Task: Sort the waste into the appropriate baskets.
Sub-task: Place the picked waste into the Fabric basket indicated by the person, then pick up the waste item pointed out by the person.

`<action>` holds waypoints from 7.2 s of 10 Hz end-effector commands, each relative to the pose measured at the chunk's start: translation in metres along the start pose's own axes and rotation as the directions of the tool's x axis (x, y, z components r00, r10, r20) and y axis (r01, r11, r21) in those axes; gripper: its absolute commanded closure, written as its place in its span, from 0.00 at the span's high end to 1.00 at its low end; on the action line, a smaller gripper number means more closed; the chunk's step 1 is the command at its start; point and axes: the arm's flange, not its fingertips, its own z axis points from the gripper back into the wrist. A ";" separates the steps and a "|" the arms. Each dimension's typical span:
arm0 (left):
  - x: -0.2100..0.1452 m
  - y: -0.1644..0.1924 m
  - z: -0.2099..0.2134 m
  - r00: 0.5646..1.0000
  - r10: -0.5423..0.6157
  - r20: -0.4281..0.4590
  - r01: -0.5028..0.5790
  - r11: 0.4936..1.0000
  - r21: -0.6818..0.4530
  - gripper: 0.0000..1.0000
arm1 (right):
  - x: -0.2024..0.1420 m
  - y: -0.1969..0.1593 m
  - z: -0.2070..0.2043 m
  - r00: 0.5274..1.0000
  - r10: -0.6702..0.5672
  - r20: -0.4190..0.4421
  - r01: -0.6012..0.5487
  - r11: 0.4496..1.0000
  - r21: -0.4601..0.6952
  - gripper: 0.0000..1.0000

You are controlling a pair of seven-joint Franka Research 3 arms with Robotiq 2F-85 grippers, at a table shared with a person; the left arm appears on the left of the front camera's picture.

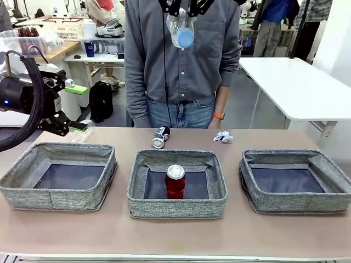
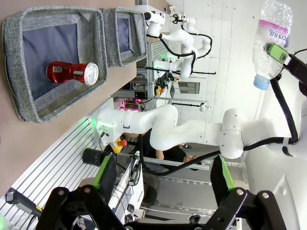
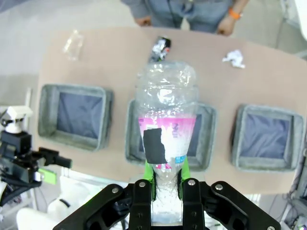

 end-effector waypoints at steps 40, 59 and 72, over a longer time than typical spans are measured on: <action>-0.002 0.001 0.001 1.000 -0.018 0.000 0.018 1.000 0.000 1.00 | -0.141 -0.301 -0.262 0.916 -0.380 -0.130 0.352 0.915 -0.196 0.99; -0.002 0.001 0.001 1.000 -0.018 0.000 0.018 1.000 0.000 1.00 | -0.119 -0.293 -0.217 0.838 -0.352 -0.417 0.512 0.242 0.824 1.00; -0.002 0.001 0.001 1.000 -0.018 0.000 0.018 1.000 0.000 1.00 | -0.119 -0.293 -0.217 0.838 -0.352 -0.417 0.512 0.242 0.824 1.00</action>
